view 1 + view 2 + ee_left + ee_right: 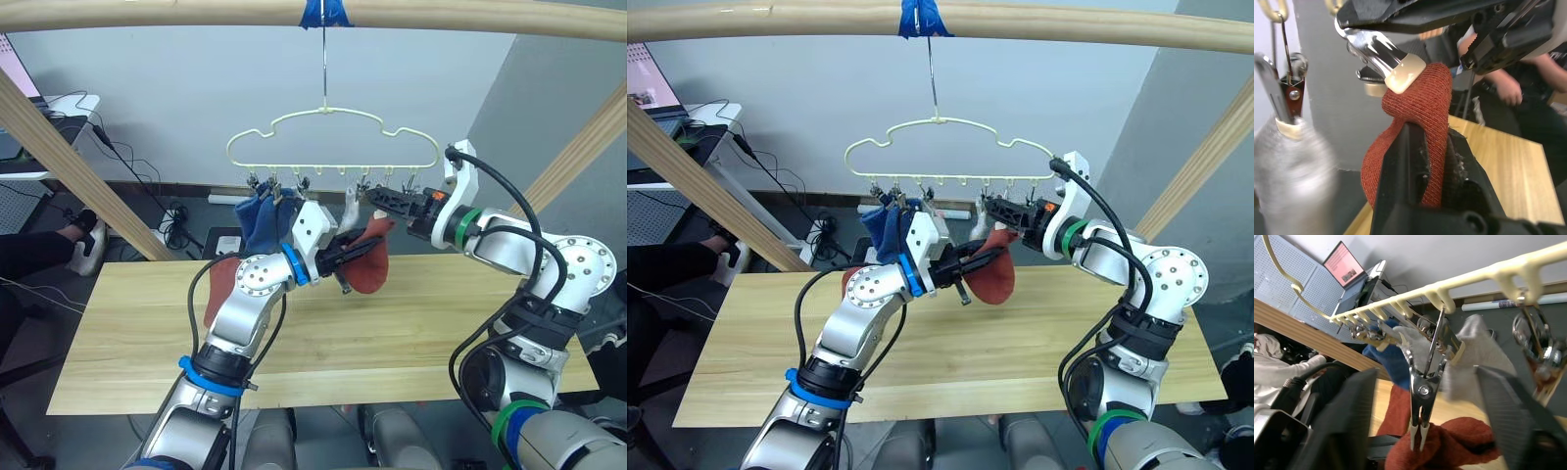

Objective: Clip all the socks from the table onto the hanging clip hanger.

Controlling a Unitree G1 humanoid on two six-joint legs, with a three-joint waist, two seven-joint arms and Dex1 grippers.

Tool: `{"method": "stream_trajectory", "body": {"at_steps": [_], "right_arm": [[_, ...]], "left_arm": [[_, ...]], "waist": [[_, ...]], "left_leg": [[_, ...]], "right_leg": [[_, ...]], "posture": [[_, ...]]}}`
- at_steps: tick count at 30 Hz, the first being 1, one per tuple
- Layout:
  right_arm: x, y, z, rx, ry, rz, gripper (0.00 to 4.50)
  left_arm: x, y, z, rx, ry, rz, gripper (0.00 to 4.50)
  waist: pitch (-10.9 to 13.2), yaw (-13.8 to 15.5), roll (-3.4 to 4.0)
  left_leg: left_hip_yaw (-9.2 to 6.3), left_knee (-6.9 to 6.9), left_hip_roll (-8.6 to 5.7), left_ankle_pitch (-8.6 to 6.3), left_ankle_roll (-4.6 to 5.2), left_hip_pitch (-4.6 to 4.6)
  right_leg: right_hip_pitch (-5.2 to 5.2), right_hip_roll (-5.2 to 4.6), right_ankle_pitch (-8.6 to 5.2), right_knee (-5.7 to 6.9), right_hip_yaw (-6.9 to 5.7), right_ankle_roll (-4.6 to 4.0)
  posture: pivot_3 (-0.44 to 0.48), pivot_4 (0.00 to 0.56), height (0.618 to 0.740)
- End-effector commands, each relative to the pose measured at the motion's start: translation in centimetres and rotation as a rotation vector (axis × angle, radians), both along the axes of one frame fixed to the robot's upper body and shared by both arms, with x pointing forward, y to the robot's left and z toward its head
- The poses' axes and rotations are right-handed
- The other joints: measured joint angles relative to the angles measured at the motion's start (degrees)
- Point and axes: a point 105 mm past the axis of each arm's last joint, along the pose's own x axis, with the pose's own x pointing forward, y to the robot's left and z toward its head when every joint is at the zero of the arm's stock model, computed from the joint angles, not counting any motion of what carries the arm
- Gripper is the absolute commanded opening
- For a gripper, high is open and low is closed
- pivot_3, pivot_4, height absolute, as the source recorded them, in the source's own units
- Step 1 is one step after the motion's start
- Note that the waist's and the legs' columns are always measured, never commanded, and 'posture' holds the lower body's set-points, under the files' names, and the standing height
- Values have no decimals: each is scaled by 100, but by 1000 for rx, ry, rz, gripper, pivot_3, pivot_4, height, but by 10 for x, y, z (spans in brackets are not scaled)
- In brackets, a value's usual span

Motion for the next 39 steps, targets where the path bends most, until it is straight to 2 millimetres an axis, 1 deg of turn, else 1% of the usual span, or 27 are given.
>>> {"method": "stream_trajectory", "body": {"at_steps": [1, 3, 6, 8, 10, 12, 14, 16, 17, 18, 20, 22, 23, 24, 25, 27, 29, 30, 32, 33, 34, 36, 38, 39], "right_arm": [[-15, -20, 7, -18, -65, -22, 4467], [-21, -28, 3, -57, -70, -31, 4467], [-28, -36, 1, -119, -95, -49, 4467], [-30, -39, 1, -146, -113, -70, 4467], [-31, -42, 0, -174, -133, -94, 4467], [-32, -44, -2, -196, -154, -122, 4467], [-34, -44, -5, -272, -203, -152, 4467], [-34, -43, -7, -307, -252, -185, 4467], [-33, -43, -7, -311, -269, -194, 4467], [-33, -42, -6, -347, -315, -204, 4467], [-33, -36, -3, -385, -406, -219, 4467], [-31, -35, 1, -393, -472, -264, 4467], [-29, -33, 3, -395, -502, -284, 4467], [-28, -32, 6, -404, -538, -309, 4467], [-26, -31, 8, -405, -567, -336, 4298], [-23, -26, 10, -426, -617, -360, 3909], [-21, -20, 8, -441, -641, -363, 3221], [-20, -17, 6, -443, -647, -370, 2862], [-18, -14, 2, -443, -647, -395, 2862], [-17, -13, -1, -444, -645, -406, 2862], [-16, -13, -2, -445, -644, -418, 2862], [-14, -14, -4, -446, -644, -435, 2862], [-12, -15, -7, -453, -640, -454, 2862], [-11, -16, -8, -456, -635, -465, 2862]], "left_arm": [[-5, -3, 7, -53, 28, -23, 1673], [-4, -2, 3, -60, 74, -23, 2280], [-4, 4, -7, -55, 140, -18, 3166], [-5, 13, -12, -50, 177, -10, 3783], [-5, 25, -16, -37, 201, 4, 4395], [-6, 40, -18, -18, 210, 19, 4454], [-6, 57, -12, -3, 195, 37, 4454], [-10, 71, -3, 0, 181, 33, 4454], [-12, 74, 0, -1, 176, 29, 4454], [-15, 79, 6, -10, 172, 22, 4454], [-21, 89, 20, -37, 155, 10, 4454], [-28, 94, 31, -63, 152, -7, 4454], [-31, 97, 35, -66, 151, -12, 4454], [-34, 99, 39, -68, 155, -18, 4454], [-37, 102, 43, -71, 165, -18, 4484], [-42, 104, 43, -63, 205, -11, 4500], [-40, 107, 40, -59, 235, 32, 4500], [-36, 111, 37, -87, 270, 87, 4500], [-28, 115, 28, -115, 348, 179, 4500], [-26, 116, 22, -99, 362, 219, 4500], [-23, 118, 19, -72, 308, 289, 4500], [-20, 122, 19, -52, 230, 375, 4500], [-24, 118, 23, -87, 226, 344, 4500], [-29, 113, 26, -109, 236, 285, 4500]], "waist": [[0, 9, 0], [0, 2, 0], [-1, -29, 2], [-4, -64, 6], [-4, -95, 6], [-4, -113, 6], [-4, -114, 6], [-4, -110, 6], [-4, -106, 6], [-4, -103, 6], [-4, -83, 6], [-4, -81, 6], [-4, -80, 6], [-4, -75, 6], [-4, -73, 6], [-4, -56, 6], [-4, -27, 6], [-4, -17, 6], [-4, -4, 6], [-4, 0, 6], [-4, 5, 6], [-4, 12, 5], [-3, 44, 4], [-3, 62, 5]], "left_leg": [[-1, 0, 0, 0, 0, 0], [0, 0, 0, 0, 0, -1], [2, 0, 0, 0, 0, 0], [3, 1, 1, 0, 0, 3], [3, 1, 4, 0, 1, 6], [0, 1, 8, 1, 1, 8], [0, 1, 8, 1, 1, 7], [1, 1, 7, 0, 1, 5], [1, 1, 7, 0, 0, 4], [1, 1, 7, 0, 0, 4], [2, 2, 6, 1, 0, 4], [1, 2, 7, 1, 0, 4], [0, 2, 8, 1, 0, 5], [-1, 2, 8, 1, -1, 5], [-1, 3, 7, 1, -1, 5], [-1, 4, 8, 1, -1, 5], [-3, 5, 8, 1, -1, 6], [-3, 5, 7, 1, -1, 6], [-4, 7, 8, 1, -1, 6], [-5, 8, 7, 1, -1, 5], [-6, 8, 7, 1, -1, 5], [-5, 8, 6, 1, -1, 5], [-5, 8, 6, 1, -2, 5], [-6, 8, 6, 1, -2, 5]], "right_leg": [[0, 0, 0, 0, -1, 0], [0, 0, 0, -2, 0, 0], [0, 0, 0, 0, 2, 0], [1, 1, 0, 3, 4, 0], [0, 5, 0, 7, 5, 0], [0, 10, -1, 9, 4, 1], [0, 10, -1, 8, 4, 2], [0, 8, -2, 2, 5, 4], [1, 8, -2, 0, 5, 4], [0, 7, -4, -1, 5, 7], [0, 6, -5, -1, 4, 8], [0, 6, -7, -1, 4, 13], [0, 6, -8, 0, 3, 14], [0, 6, -8, 1, 2, 14], [0, 6, -8, 1, 3, 14], [1, 6, -8, 2, 2, 13], [1, 6, -7, 1, 2, 12], [2, 6, -7, 1, 2, 12], [3, 5, -6, 1, 1, 10], [3, 5, -6, 2, 1, 10], [4, 5, -6, 2, 0, 10], [5, 4, -3, 1, 1, 4], [4, 2, -1, 0, 1, 2], [4, 2, -1, 1, -1, 1]], "posture": [[-70, 178, 740], [-81, 180, 740], [-97, 182, 740], [-105, 183, 740], [-108, 183, 740], [-108, 184, 740], [-105, 186, 740], [-100, 187, 740], [-100, 187, 740], [-85, 192, 740], [-85, 192, 740], [-85, 192, 740], [-60, 198, 740], [-60, 198, 740], [-52, 199, 740], [-46, 200, 740], [-44, 202, 740], [-43, 202, 740], [-41, 204, 740], [-41, 204, 740], [-34, 206, 740], [-33, 207, 740], [-28, 210, 740], [-28, 210, 740]]}}
